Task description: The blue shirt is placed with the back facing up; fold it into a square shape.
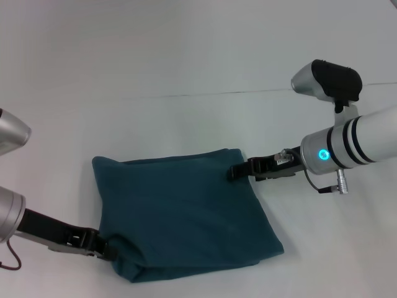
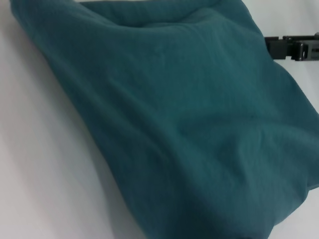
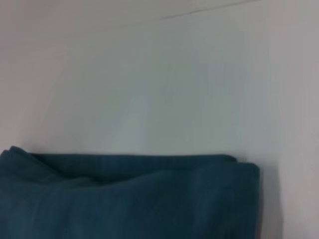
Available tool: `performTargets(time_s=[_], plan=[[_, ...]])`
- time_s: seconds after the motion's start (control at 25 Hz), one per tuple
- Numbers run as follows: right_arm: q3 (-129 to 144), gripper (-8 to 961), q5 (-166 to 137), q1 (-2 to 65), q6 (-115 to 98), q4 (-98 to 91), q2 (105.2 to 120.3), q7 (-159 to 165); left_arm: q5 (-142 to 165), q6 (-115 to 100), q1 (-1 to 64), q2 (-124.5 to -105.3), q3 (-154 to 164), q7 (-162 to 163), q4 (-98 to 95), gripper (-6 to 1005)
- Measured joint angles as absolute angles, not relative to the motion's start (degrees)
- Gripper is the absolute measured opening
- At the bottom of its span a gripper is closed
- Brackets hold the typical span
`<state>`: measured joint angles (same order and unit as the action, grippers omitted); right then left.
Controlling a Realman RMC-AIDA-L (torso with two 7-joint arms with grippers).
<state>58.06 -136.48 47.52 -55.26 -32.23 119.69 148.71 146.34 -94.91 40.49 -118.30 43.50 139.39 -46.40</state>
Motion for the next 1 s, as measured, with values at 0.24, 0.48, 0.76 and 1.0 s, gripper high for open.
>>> performTargets(time_s=[0.24,0.48,0.76,1.0], plan=[[58.46,732,-136.43,47.75,-55.34,-31.87,119.80,148.16,146.34,-94.91,40.52,-118.30,43.51,139.39,-46.40,22],[58.38,477,-136.35,47.72,-55.24,-31.75,119.80,148.11,146.34,-94.90,40.52,-118.30,43.51,139.39,-46.40,23],[57.95,321,-133.59,47.17,-54.68,-31.10,119.69,145.65,146.34,-94.89,40.51,-118.30,43.51,139.39,-46.40,23],[57.85,167,-132.86,47.08,-54.28,-31.40,119.45,145.12,146.45,-95.42,40.45,-118.19,43.50,138.99,-46.41,23]])
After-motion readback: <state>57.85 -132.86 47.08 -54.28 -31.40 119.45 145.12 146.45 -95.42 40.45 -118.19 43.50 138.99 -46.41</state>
